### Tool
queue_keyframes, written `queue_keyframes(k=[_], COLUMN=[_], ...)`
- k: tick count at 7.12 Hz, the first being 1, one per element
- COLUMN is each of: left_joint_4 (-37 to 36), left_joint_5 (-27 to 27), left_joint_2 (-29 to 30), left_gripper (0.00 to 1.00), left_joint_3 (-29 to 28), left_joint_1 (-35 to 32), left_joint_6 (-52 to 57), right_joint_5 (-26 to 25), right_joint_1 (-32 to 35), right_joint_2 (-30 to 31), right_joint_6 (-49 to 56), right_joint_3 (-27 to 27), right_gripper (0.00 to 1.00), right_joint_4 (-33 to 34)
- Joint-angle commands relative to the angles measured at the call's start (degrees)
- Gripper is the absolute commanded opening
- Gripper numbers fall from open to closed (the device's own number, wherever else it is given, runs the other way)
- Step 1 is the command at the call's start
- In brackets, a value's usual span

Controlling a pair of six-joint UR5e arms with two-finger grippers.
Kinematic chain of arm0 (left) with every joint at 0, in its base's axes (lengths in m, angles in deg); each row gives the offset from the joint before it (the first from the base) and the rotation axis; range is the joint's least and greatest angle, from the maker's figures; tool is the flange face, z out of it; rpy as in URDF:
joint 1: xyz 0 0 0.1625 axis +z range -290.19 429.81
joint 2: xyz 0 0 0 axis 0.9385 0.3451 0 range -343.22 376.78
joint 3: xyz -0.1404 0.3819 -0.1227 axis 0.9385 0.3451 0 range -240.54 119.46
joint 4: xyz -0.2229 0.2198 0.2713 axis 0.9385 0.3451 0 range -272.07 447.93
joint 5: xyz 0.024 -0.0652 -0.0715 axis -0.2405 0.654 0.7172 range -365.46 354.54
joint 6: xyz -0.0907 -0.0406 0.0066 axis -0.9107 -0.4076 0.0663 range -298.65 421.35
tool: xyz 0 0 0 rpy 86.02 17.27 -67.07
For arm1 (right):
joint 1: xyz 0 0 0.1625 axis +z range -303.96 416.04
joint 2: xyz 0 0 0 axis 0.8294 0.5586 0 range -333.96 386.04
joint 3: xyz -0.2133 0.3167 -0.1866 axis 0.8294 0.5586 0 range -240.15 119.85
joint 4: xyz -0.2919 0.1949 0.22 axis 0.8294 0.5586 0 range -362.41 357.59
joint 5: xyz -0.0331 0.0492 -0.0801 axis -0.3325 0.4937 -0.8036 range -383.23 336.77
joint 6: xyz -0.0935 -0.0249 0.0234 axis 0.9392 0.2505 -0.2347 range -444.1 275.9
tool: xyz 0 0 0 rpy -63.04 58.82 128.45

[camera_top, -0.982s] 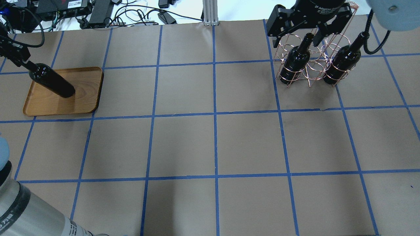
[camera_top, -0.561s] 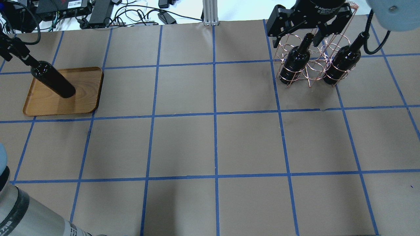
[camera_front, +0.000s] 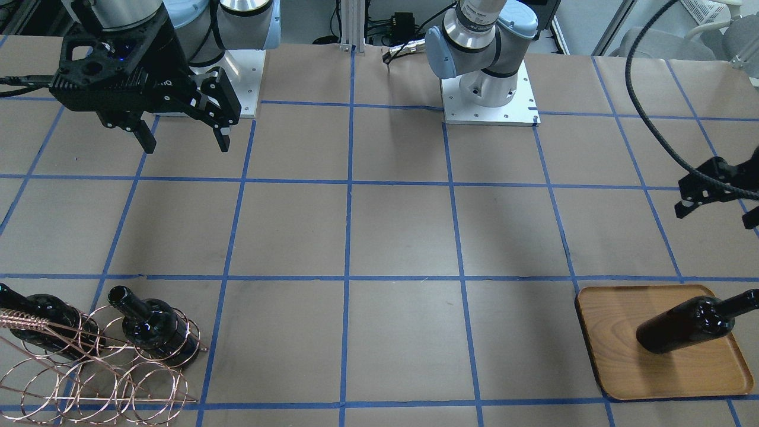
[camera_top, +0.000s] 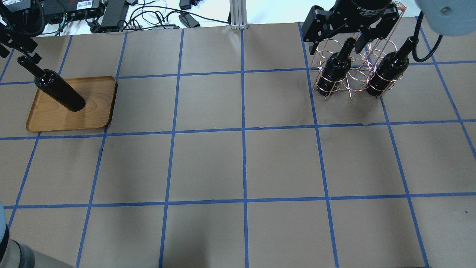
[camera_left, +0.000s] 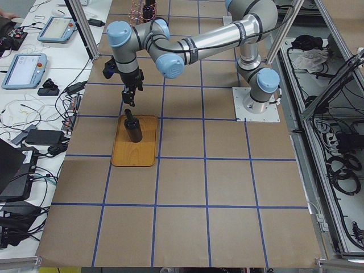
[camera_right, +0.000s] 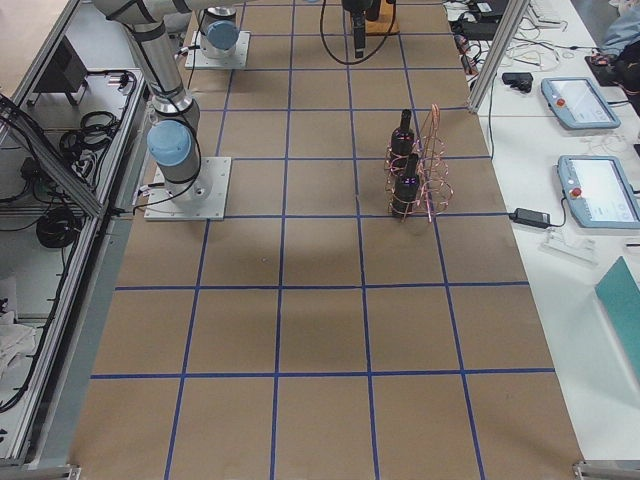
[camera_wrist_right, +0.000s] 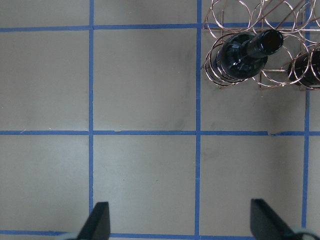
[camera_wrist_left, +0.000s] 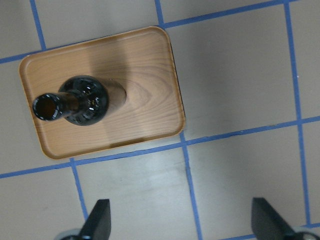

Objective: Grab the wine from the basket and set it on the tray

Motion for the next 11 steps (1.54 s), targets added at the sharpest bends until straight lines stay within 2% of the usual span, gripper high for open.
queue_keyframes(k=[1,3,5,7,9,11], left_joint_4=[0.0,0.0,-0.5,-0.5,-0.3,-0.4], left_joint_5=[-0.2,0.2,0.4,0.5,2.9,2.0], left_joint_2=[-5.6,-8.3,-10.4,-12.2,-12.2,-12.5], left_gripper=[1.0,1.0,1.0,1.0,1.0,1.0], left_joint_3=[4.8,6.3,8.2,11.0,11.3,11.9], left_joint_1=[-9.4,-18.7,-23.2,-24.2,-23.9,-23.6], left_joint_6=[-15.7,-25.8,-30.1,-29.4,-29.3,-29.2], right_joint_5=[0.0,0.0,0.0,0.0,0.0,0.0], right_joint_1=[0.0,0.0,0.0,0.0,0.0,0.0], right_joint_2=[0.0,0.0,0.0,0.0,0.0,0.0], right_joint_6=[0.0,0.0,0.0,0.0,0.0,-0.1], right_joint_3=[0.0,0.0,0.0,0.0,0.0,0.0], right_gripper=[1.0,1.0,1.0,1.0,1.0,1.0], right_joint_4=[0.1,0.1,0.1,0.1,0.1,0.1])
